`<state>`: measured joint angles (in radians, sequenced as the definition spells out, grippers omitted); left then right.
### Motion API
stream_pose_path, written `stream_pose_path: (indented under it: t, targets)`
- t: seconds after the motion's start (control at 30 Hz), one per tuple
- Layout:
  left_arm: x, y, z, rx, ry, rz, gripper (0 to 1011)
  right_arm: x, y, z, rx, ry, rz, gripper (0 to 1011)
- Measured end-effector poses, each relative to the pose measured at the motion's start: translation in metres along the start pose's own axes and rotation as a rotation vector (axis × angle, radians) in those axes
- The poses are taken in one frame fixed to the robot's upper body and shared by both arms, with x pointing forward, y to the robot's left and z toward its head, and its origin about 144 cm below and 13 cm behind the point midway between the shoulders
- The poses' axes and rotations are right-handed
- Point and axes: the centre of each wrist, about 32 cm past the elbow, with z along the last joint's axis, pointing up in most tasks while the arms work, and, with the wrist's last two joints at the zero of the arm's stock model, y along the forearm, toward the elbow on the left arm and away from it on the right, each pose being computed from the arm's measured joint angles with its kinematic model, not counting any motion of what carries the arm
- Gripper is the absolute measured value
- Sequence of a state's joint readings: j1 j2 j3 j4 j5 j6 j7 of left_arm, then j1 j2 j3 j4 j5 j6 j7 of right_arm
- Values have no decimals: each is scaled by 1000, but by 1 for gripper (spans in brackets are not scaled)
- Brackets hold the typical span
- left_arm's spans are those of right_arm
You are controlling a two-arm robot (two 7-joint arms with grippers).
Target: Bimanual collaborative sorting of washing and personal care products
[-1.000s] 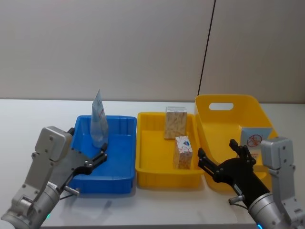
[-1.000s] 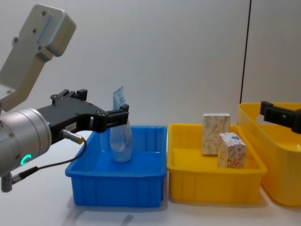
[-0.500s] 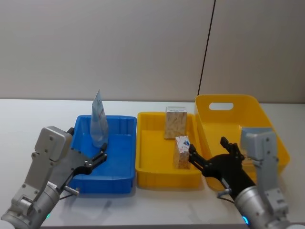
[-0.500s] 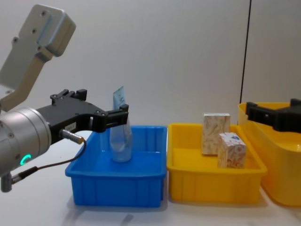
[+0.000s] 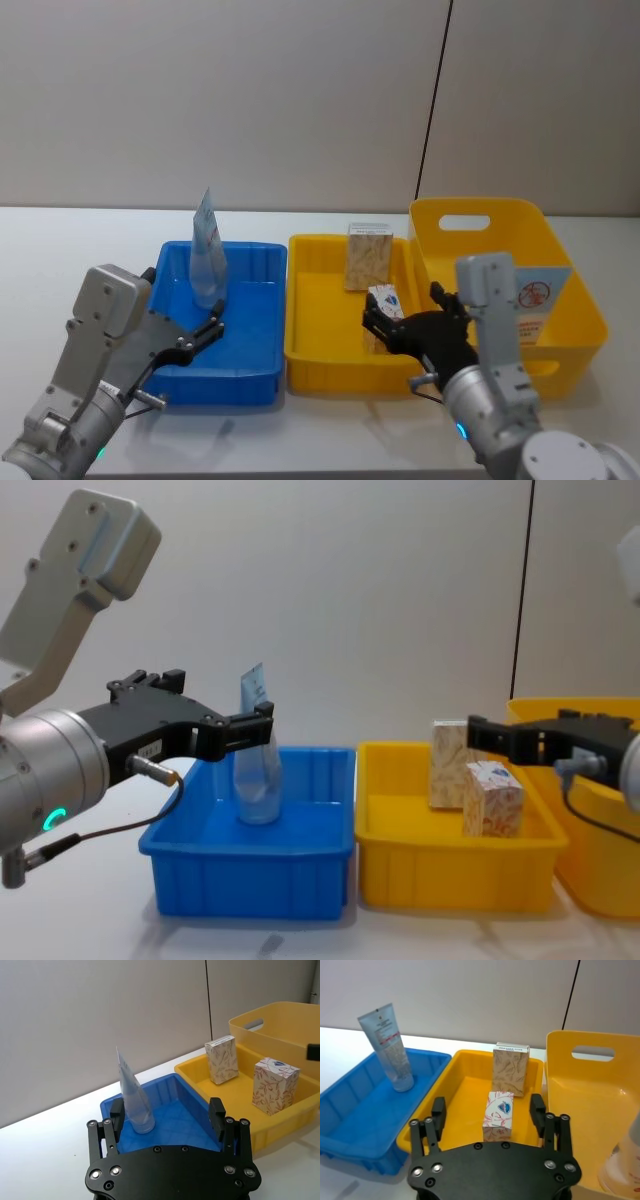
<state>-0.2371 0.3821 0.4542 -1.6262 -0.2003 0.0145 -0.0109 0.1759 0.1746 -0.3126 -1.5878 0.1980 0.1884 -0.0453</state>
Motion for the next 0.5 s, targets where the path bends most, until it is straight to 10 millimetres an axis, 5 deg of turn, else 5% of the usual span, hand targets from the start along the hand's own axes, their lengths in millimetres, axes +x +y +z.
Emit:
stream_pose_path:
  t: [0.5]
  targets:
    - [0,0,0,-1,0,0,1001,-18,41,-9,-79,-34,-56,1004]
